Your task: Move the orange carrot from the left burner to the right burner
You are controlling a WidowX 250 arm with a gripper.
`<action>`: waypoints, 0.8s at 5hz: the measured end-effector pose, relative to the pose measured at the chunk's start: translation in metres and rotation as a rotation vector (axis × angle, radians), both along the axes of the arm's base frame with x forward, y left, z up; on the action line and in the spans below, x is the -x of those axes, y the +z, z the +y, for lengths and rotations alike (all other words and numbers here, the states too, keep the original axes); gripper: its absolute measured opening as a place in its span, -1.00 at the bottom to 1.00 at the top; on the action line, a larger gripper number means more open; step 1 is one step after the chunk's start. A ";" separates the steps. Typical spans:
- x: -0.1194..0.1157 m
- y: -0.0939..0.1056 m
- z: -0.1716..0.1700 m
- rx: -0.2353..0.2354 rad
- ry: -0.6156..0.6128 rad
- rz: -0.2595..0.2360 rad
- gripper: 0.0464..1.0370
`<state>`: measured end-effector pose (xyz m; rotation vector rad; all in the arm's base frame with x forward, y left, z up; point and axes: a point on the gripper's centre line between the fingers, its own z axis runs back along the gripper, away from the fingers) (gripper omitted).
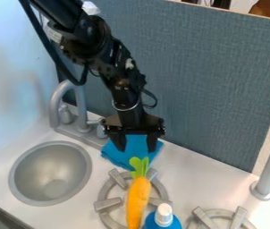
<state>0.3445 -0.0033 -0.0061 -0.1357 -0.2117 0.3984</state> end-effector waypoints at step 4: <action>0.035 -0.027 0.007 -0.072 -0.097 0.120 0.92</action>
